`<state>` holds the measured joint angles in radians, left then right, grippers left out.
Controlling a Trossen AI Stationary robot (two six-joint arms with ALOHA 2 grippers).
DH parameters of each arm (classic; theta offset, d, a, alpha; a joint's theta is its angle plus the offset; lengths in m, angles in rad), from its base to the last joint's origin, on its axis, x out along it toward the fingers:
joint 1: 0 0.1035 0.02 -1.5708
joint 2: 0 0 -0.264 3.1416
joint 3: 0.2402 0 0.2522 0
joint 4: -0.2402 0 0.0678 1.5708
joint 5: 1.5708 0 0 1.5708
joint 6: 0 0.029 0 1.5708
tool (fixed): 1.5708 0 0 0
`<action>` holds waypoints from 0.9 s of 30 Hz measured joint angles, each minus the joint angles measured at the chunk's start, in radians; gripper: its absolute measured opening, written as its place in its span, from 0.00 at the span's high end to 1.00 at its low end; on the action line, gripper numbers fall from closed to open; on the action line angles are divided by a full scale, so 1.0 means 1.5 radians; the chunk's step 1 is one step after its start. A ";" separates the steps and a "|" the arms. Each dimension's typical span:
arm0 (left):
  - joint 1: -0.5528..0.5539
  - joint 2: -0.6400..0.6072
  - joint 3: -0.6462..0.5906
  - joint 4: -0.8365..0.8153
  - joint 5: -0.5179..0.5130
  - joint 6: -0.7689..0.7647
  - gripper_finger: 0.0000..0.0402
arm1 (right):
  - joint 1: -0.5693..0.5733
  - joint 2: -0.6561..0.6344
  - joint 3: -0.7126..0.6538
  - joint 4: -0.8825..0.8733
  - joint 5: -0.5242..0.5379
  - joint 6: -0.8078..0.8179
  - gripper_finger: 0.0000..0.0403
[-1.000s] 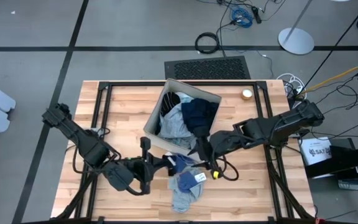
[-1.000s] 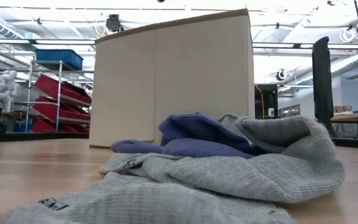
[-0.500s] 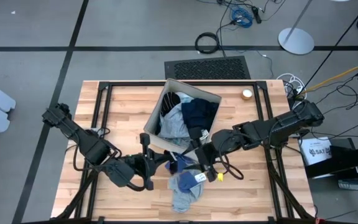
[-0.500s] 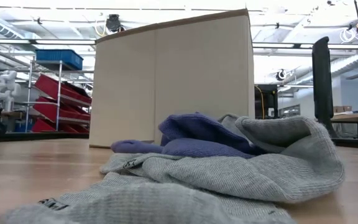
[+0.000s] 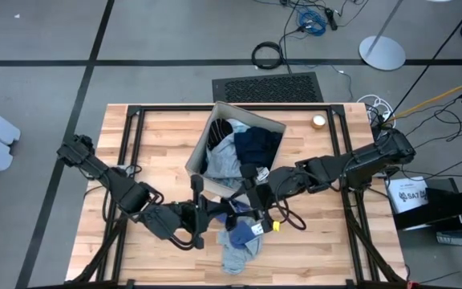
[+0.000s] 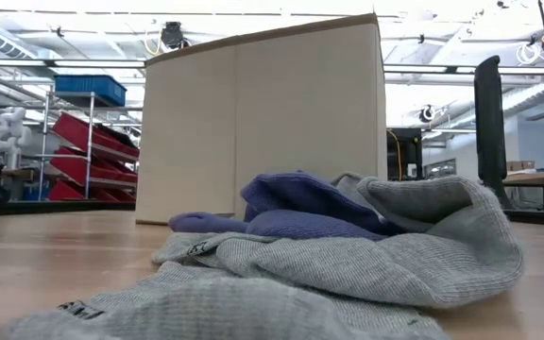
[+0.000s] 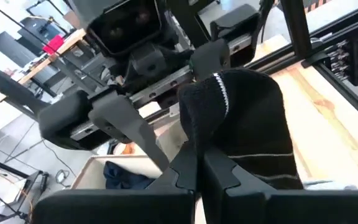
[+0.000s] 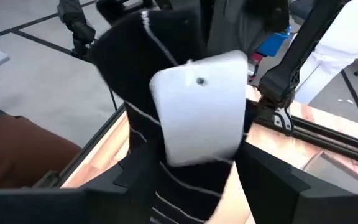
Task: Sort clothes
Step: Put the black-striped sock into the laundry bin
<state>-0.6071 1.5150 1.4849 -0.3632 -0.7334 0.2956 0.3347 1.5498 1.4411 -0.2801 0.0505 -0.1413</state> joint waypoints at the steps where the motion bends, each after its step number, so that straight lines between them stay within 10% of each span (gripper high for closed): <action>1: 0.000 0.000 0.000 0.000 0.000 0.000 0.99 | 0.002 0.002 0.000 0.000 -0.001 0.000 0.51; 18: 0.009 0.000 0.000 0.002 -0.002 0.000 0.98 | 0.003 0.053 0.000 0.053 -0.011 -0.011 0.54; 27: 0.009 0.000 0.000 -0.032 -0.001 -0.002 0.96 | 0.000 0.053 0.000 0.022 0.026 -0.020 0.95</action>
<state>-0.5938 1.5154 1.4849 -0.4110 -0.7342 0.2930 0.3354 1.6286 1.4414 -0.2464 0.0892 -0.1712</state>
